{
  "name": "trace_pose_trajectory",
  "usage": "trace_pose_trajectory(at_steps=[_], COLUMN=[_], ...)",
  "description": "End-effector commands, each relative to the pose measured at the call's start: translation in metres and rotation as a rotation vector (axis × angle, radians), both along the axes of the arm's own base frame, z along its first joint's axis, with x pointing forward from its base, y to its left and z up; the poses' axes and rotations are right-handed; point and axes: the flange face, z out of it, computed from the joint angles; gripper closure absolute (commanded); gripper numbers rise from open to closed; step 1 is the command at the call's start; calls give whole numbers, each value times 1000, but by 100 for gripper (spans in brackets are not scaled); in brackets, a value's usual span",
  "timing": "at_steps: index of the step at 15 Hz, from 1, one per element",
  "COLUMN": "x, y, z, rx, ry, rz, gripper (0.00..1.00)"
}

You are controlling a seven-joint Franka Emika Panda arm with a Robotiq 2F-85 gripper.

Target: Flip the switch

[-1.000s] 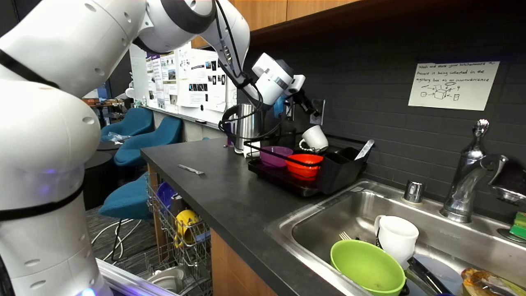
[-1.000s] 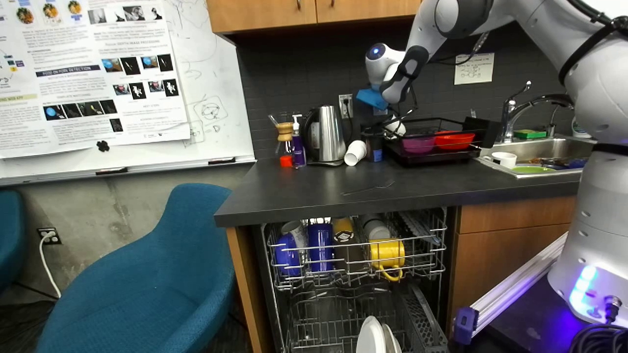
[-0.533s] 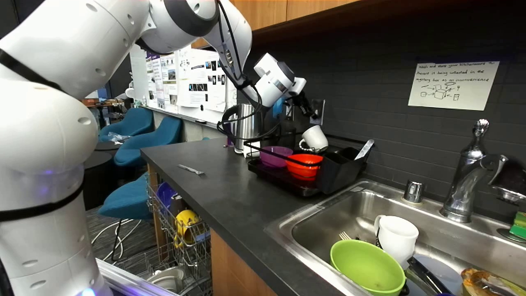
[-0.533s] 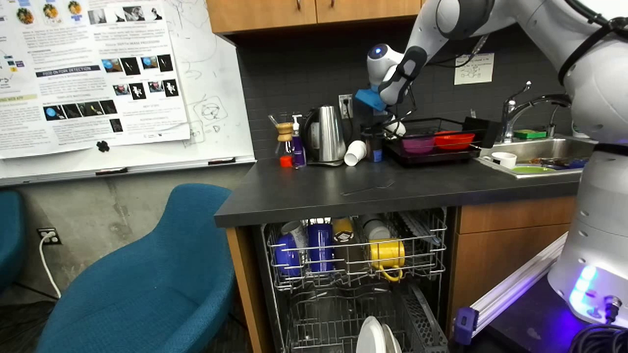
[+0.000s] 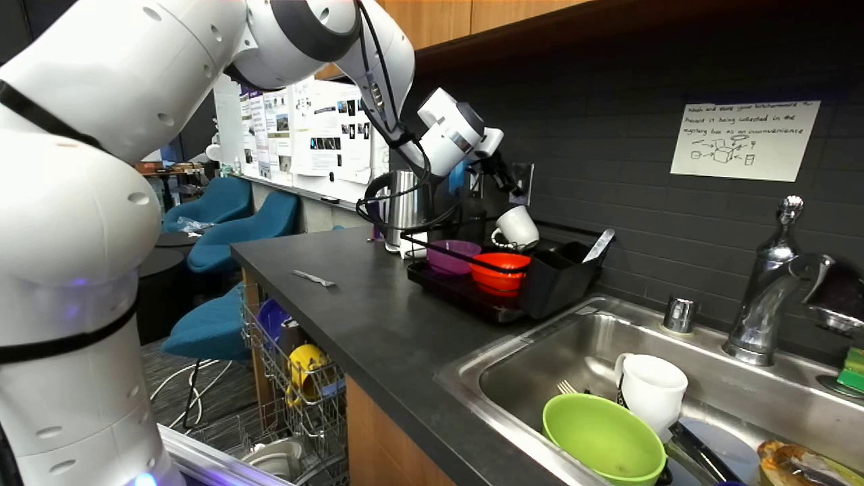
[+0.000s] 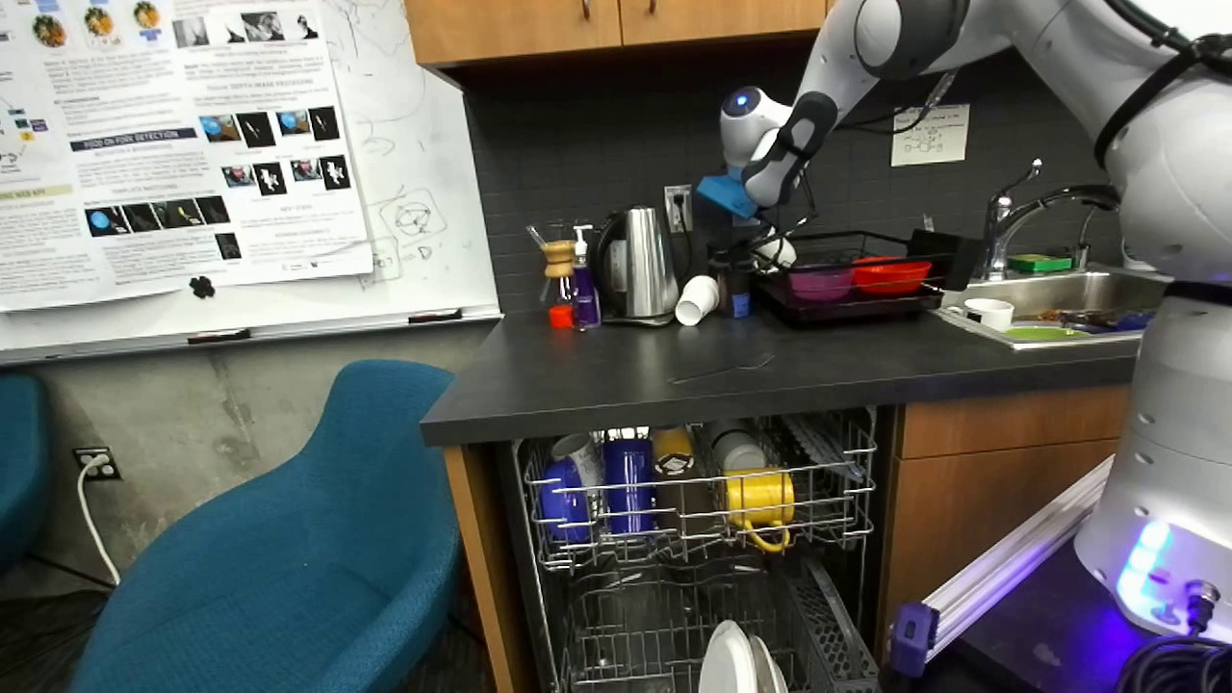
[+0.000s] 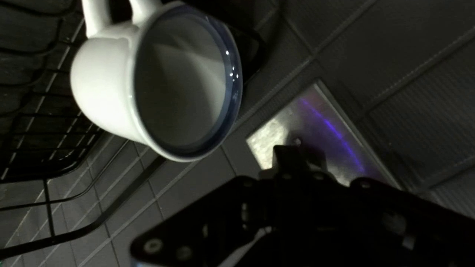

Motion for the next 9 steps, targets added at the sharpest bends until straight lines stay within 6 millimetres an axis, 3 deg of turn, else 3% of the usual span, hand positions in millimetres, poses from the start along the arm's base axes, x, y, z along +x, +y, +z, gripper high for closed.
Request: trace_pose_trajectory(at_steps=[1,9], x=[5,-1], y=[-7,-21], z=[9,19], rx=[-44,46], ry=[-47,-109], rz=[-13,-96], gripper=[100,100])
